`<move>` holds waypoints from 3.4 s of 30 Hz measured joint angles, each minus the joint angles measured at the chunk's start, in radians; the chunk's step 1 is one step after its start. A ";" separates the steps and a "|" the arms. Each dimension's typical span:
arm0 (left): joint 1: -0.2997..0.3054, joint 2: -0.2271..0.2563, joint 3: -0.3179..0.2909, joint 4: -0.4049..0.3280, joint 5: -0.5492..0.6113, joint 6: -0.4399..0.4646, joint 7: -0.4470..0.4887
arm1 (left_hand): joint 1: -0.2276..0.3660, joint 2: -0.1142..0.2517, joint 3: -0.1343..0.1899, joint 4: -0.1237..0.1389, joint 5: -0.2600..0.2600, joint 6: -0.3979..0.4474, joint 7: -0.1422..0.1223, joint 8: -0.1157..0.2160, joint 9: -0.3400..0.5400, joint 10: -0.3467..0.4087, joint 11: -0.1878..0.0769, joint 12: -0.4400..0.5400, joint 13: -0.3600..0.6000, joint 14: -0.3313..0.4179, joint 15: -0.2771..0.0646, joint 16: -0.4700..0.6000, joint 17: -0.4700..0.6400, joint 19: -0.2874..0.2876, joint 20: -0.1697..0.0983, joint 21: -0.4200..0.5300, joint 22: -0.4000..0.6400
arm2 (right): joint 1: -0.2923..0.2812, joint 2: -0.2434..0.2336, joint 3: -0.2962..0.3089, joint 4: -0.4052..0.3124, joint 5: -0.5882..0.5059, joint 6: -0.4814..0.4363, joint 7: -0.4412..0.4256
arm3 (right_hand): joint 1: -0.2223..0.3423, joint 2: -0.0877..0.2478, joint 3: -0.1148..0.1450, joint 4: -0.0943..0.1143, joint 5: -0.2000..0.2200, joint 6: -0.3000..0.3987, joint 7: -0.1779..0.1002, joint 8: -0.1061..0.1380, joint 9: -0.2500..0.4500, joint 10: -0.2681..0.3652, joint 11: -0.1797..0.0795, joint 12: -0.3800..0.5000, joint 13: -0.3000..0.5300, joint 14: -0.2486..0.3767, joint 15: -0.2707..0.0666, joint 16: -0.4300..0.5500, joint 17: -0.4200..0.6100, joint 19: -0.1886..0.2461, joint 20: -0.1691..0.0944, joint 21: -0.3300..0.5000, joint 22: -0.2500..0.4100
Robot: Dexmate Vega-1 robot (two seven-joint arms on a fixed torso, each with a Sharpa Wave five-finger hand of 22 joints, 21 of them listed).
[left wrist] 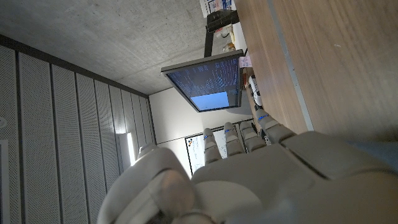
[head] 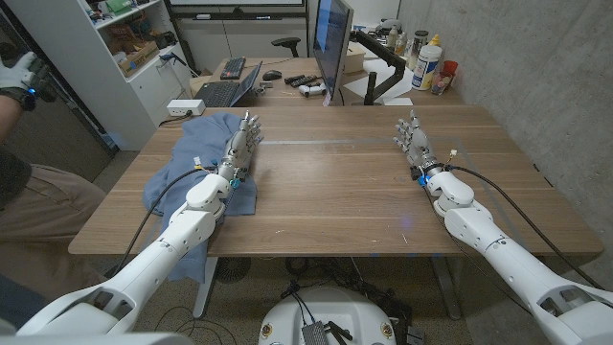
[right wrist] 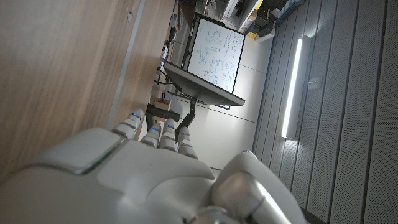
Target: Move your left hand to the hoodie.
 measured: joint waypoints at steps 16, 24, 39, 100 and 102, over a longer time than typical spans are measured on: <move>0.002 0.000 -0.002 -0.009 0.006 0.000 0.002 | 0.000 0.000 0.000 0.000 0.000 0.000 0.000 0.000 0.000 0.000 0.000 0.000 0.000 0.000 0.000 0.000 0.000 0.000 0.000 0.000 0.000 | -0.031 0.057 0.085 -0.016 -0.060 -0.030 0.042 | 0.000 0.000 0.000 0.000 0.000 0.004 0.004 0.000 0.000 0.000 0.000 0.000 0.000 0.000 0.000 0.000 0.000 0.000 0.000 0.000 0.000; 0.005 0.004 -0.002 -0.018 0.015 0.000 0.003 | 0.000 0.000 0.000 0.000 0.000 0.000 0.001 0.000 0.000 0.000 0.000 0.000 0.000 0.000 0.000 0.000 0.000 0.003 0.003 0.004 0.000 | -0.042 0.075 0.112 -0.026 -0.079 -0.037 0.055 | 0.000 0.000 0.000 0.000 0.000 0.004 0.003 0.000 0.000 0.000 0.000 0.000 0.000 0.000 0.000 0.000 0.000 0.000 0.000 0.000 0.000; 0.020 0.030 -0.007 -0.080 0.035 0.030 0.036 | 0.004 0.004 0.000 0.000 0.000 0.000 0.001 0.000 0.000 0.000 0.000 0.000 0.000 0.000 0.000 0.000 0.000 0.005 0.005 0.004 0.000 | -0.053 0.097 0.140 -0.031 -0.102 -0.047 0.063 | 0.000 0.000 0.000 0.000 0.000 0.004 0.003 0.000 0.000 0.000 0.000 0.000 0.000 0.000 0.000 0.000 0.000 0.000 0.000 0.000 0.000; 0.129 0.117 -0.065 -0.306 0.237 0.055 0.205 | 0.016 0.008 0.009 -0.014 0.000 0.000 0.001 0.000 -0.001 0.003 0.004 0.000 -0.001 -0.015 -0.004 0.000 -0.001 0.005 0.012 0.004 -0.001 | -0.067 0.099 0.169 -0.025 -0.112 -0.061 0.081 | 0.000 0.000 0.000 0.000 0.000 0.015 0.003 0.000 0.000 0.013 0.001 0.008 0.000 -0.005 -0.005 0.000 -0.001 0.000 0.000 0.000 -0.001; 0.129 0.117 -0.065 -0.306 0.252 0.057 0.213 | 0.016 0.008 0.009 -0.014 0.000 0.000 0.001 0.000 -0.001 0.003 0.004 0.000 -0.001 -0.015 -0.004 0.000 -0.001 0.005 0.012 0.004 -0.001 | -0.069 0.099 0.169 -0.025 -0.112 -0.060 0.081 | 0.000 0.000 0.000 0.000 0.000 0.015 0.003 0.000 0.000 0.013 0.001 0.008 0.000 -0.005 -0.005 0.000 -0.001 0.000 0.000 0.000 -0.001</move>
